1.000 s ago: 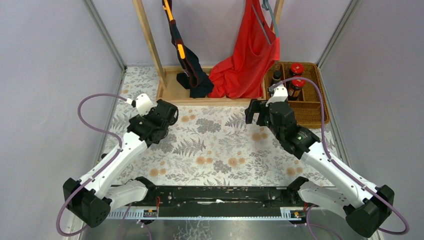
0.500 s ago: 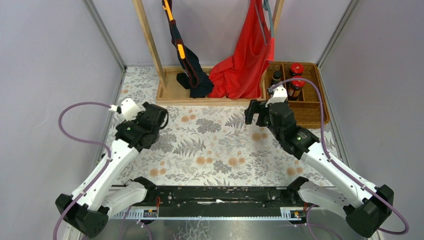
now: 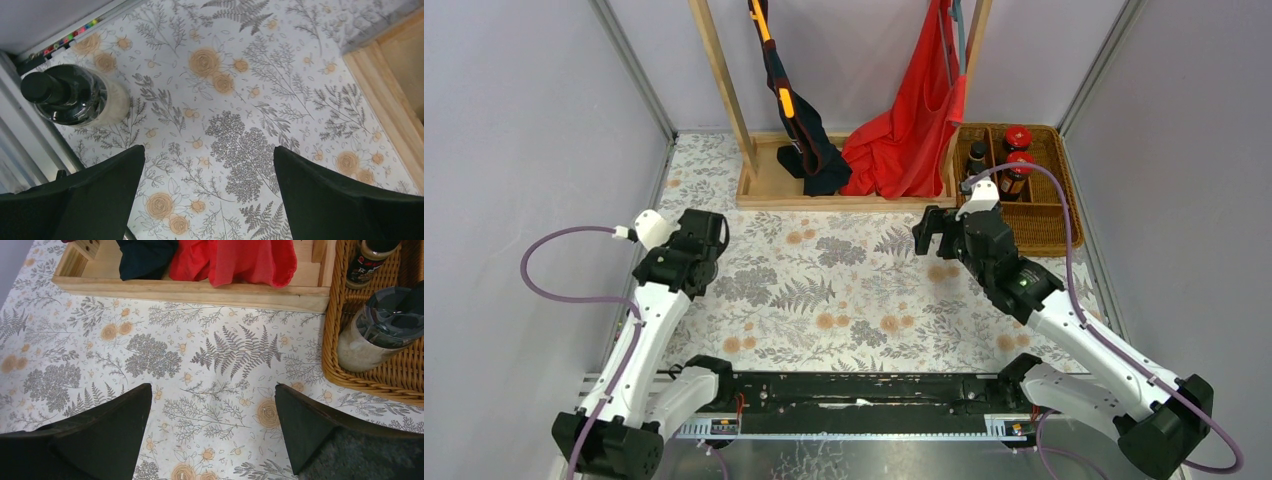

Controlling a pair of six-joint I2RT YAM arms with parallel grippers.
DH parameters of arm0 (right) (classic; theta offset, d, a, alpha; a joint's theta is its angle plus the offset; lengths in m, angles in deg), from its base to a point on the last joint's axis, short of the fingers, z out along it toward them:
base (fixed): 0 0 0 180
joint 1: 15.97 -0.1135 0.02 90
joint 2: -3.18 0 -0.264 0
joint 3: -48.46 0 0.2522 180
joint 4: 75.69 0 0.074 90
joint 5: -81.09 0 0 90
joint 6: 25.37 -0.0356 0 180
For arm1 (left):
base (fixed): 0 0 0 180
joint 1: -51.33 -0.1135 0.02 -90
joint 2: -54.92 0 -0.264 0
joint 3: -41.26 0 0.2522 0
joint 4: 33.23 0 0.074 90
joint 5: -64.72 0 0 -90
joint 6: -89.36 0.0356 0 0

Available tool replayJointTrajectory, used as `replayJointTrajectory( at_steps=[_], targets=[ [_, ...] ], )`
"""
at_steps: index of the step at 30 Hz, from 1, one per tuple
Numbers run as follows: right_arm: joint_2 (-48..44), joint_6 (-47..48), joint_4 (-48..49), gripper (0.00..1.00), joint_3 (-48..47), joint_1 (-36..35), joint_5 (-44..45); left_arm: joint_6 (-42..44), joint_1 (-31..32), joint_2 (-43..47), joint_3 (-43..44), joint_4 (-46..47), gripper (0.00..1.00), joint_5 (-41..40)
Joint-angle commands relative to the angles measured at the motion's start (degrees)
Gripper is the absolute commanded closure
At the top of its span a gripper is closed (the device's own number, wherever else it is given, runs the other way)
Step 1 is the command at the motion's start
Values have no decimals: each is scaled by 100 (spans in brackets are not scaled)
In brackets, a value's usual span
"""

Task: Organize the condiment bottles
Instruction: Pick up the bottle from the corner of the board.

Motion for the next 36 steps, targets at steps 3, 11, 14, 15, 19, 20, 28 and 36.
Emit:
replayJointTrajectory(
  at_steps=[3, 11, 14, 15, 19, 20, 28, 36],
  targets=[
    [-179, -81, 324, 0, 12, -51, -140, 317, -682, -110, -11, -83, 0, 617],
    [-254, -127, 358, 0, 93, -49, -213, 38, -1061, -93, 329, -634, 0, 385],
    [-273, -132, 360, 0, 103, -51, -244, -117, -1392, -30, 244, -662, 0, 519],
    [-288, -127, 365, 0, 109, -51, -240, -175, -1526, -33, 227, -691, 0, 536],
    [-319, -122, 356, 0, 114, -51, -256, -216, -2112, -88, 223, -780, 0, 708],
    [-323, -129, 359, 0, 111, -51, -254, -203, -2260, -88, 223, -796, 0, 781],
    [-331, -161, 396, 0, 174, -51, -339, -364, -3025, 5, 83, -963, 0, 1227],
    [-389, -148, 370, 0, 155, -51, -334, -650, -3102, 39, 71, -1233, 2, 716]
  ],
)
